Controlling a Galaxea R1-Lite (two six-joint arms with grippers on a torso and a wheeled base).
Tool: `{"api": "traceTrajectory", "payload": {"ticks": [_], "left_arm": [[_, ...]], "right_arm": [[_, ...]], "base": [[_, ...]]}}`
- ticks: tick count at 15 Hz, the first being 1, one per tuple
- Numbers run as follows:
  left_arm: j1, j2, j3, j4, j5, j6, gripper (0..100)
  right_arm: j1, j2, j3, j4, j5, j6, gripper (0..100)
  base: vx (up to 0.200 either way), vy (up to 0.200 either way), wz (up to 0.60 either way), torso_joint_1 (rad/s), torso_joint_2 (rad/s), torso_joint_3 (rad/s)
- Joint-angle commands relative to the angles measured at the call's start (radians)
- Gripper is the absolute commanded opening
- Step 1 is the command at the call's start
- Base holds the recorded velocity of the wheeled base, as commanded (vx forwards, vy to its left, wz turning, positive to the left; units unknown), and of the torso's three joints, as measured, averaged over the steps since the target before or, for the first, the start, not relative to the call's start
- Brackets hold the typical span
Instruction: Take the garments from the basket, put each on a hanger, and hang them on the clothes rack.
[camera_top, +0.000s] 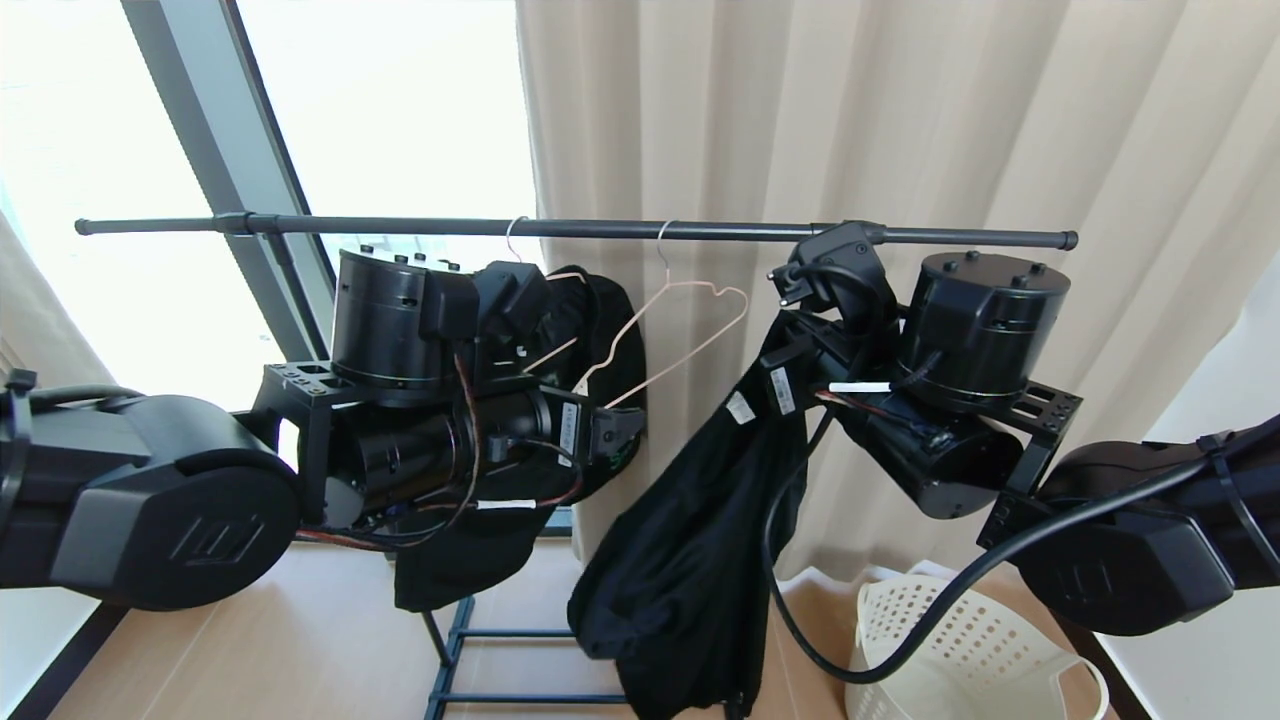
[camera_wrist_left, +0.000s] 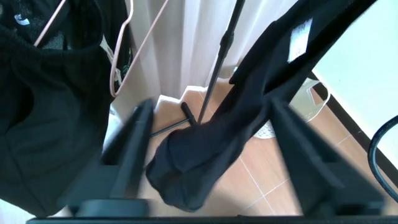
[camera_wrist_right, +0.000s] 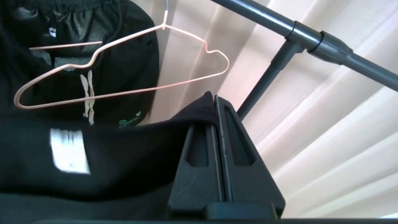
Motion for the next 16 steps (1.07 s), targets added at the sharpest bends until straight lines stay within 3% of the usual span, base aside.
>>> {"api": "traceTrajectory", "payload": {"ticks": [1,14,16], "left_arm": [[0.0,-0.002,0.006,0.0,-0.003,0.0,100],[0.014,-0.007,0.018,-0.005,-0.026,0.003,100],[0.081,0.004,0.018,-0.077,-0.037,0.005,100]], "right_arm": [[-0.002,0.001,-0.002,-0.002,0.001,0.0,0],[-0.024,0.014,-0.008,-0.003,0.001,0.0,0],[-0.022,0.022,-0.01,-0.003,0.0,0.0,0]], "base": [[0.0,0.0,0.0,0.0,0.0,0.0],[0.0,0.0,0.0,0.0,0.0,0.0],[0.0,0.0,0.0,0.0,0.0,0.0]]}}
